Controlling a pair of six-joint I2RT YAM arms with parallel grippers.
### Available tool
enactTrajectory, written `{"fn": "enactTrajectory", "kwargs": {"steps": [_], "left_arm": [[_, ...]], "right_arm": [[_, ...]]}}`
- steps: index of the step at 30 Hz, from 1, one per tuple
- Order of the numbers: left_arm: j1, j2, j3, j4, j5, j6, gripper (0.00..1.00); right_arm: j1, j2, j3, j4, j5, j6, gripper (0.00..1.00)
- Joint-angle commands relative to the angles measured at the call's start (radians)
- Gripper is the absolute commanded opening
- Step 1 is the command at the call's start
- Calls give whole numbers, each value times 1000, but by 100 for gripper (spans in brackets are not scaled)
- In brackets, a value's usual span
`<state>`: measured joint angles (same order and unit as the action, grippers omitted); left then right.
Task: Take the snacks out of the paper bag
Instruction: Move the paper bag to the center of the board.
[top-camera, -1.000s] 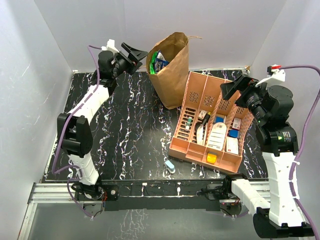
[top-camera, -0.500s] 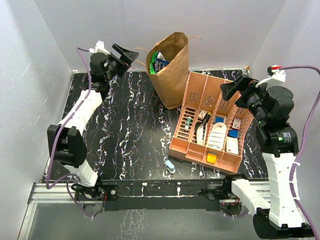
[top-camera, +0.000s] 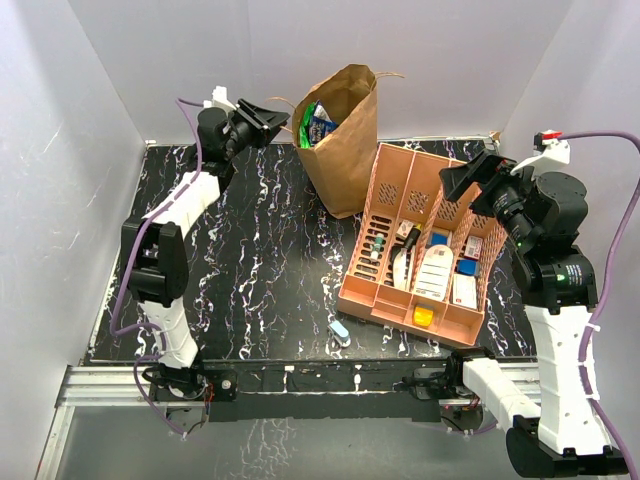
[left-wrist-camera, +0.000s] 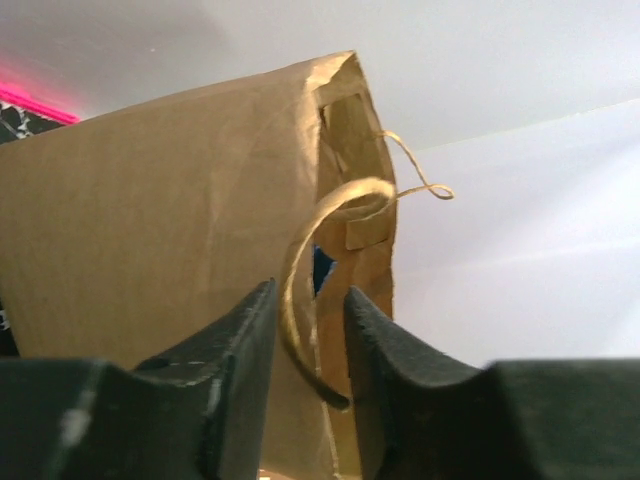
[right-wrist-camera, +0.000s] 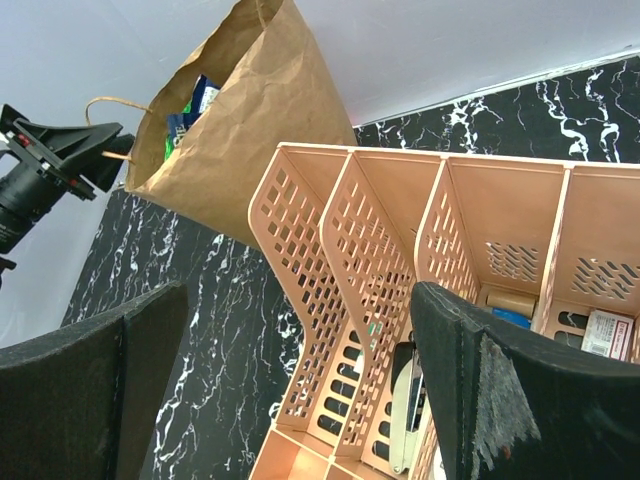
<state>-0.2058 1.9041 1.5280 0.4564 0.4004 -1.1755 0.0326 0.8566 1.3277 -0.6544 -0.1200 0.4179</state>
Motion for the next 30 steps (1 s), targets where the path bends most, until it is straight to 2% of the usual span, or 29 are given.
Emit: {"fn": "enactTrajectory", "kwargs": {"steps": [1,5,9,20,26,30], "left_arm": [[10,-13,100,39,20,9,26],[12,20,194,-41,28,67,14],[37,-2,213,-94,24,93,0],[176,-202,98,-236,64,145,0],[309,-309,25,-334,145,198,0],[420,-348,79,-498,183,312,0]], "right_arm": [[-3,-9,26,25,-30,9,98],[-3,-9,29,10,-70,13,98],[-3,-16,33,-5,-93,13,98],[-3,-17,13,-6,-200,42,98],[-3,-15,-2,1,-278,44,98],[-3,-17,-14,2,-333,35,98]]}}
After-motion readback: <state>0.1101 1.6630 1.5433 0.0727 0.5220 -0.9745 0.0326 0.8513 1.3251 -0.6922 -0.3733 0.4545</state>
